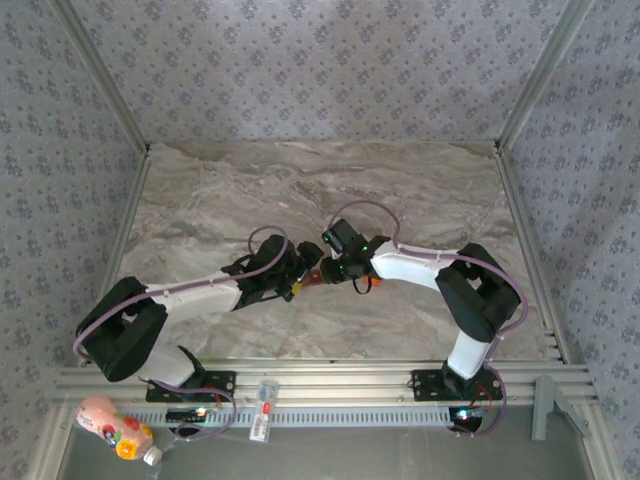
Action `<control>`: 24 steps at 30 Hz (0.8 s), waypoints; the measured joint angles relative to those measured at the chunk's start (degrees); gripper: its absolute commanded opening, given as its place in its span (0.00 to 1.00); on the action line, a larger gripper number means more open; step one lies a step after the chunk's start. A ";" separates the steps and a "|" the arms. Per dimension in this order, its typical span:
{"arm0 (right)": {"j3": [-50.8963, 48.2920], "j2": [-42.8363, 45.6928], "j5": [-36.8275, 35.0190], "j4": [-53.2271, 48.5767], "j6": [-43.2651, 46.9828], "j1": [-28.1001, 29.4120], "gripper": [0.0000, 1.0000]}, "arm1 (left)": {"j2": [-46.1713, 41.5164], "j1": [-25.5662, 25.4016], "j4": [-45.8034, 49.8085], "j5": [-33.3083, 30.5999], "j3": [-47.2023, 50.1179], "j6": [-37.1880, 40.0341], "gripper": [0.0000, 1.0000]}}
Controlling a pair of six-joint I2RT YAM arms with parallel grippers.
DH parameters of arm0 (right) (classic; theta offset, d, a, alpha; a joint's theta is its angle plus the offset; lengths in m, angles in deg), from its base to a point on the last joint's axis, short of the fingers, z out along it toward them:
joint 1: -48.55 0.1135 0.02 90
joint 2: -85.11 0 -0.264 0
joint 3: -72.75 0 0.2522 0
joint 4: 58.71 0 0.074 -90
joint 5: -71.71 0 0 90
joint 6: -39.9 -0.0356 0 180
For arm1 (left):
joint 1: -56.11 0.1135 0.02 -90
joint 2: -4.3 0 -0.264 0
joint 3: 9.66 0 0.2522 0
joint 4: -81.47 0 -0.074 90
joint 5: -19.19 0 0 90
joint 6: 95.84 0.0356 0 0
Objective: Sort the pills into containers
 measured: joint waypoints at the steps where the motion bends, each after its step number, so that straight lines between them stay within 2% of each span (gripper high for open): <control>1: -0.13 0.00 0.00 0.15 -0.02 0.00 0.35 | 0.24 0.00 -0.48 0.00 -0.15 0.00 1.00; 24: -1.77 -0.20 -0.24 5.03 -1.33 -0.66 0.33 | 2.51 2.32 0.42 0.33 -5.51 1.49 1.00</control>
